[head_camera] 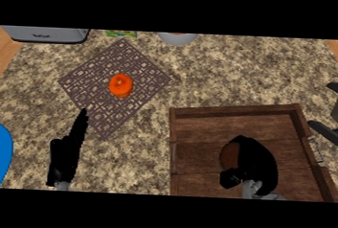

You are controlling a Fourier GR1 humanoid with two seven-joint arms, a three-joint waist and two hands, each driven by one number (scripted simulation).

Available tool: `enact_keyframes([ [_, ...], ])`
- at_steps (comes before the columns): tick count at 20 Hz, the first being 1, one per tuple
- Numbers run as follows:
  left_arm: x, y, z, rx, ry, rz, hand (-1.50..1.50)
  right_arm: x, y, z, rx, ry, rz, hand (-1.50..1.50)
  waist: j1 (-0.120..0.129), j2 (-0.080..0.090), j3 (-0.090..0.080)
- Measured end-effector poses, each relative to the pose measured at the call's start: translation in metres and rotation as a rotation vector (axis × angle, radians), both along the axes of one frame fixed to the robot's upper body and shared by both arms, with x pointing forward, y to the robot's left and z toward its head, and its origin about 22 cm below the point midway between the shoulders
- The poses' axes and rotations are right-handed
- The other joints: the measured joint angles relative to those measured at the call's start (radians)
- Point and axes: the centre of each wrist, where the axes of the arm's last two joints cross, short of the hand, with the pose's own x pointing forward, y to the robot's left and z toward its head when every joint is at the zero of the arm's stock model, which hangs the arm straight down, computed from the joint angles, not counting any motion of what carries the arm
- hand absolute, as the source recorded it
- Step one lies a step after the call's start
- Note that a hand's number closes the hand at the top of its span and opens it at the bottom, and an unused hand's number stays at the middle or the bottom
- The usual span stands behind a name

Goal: Pick the cupcake from the tray and place it in the tiered basket

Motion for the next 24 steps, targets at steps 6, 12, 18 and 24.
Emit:
enact_keyframes([
  [6, -0.001, -0.002, -0.001, 0.004, -0.001, -0.003, 0.00, 0.004, 0.004, -0.006, -0.050, -0.026, 0.046, 1.50, 0.000, -0.005, -0.004],
  [12, -0.006, 0.002, -0.003, 0.000, 0.004, 0.029, 0.00, -0.009, -0.070, 0.008, -0.142, -0.063, 0.089, 1.50, -0.024, -0.007, 0.000],
  [18, -0.016, 0.011, -0.005, 0.003, 0.019, 0.078, 0.00, -0.023, -0.190, 0.063, -0.197, -0.117, 0.073, 1.50, -0.079, -0.014, 0.003],
  [24, -0.021, 0.012, -0.006, 0.004, 0.018, 0.090, 0.00, -0.045, -0.280, 0.141, -0.109, -0.316, -0.010, 1.50, -0.091, -0.018, 0.002],
])
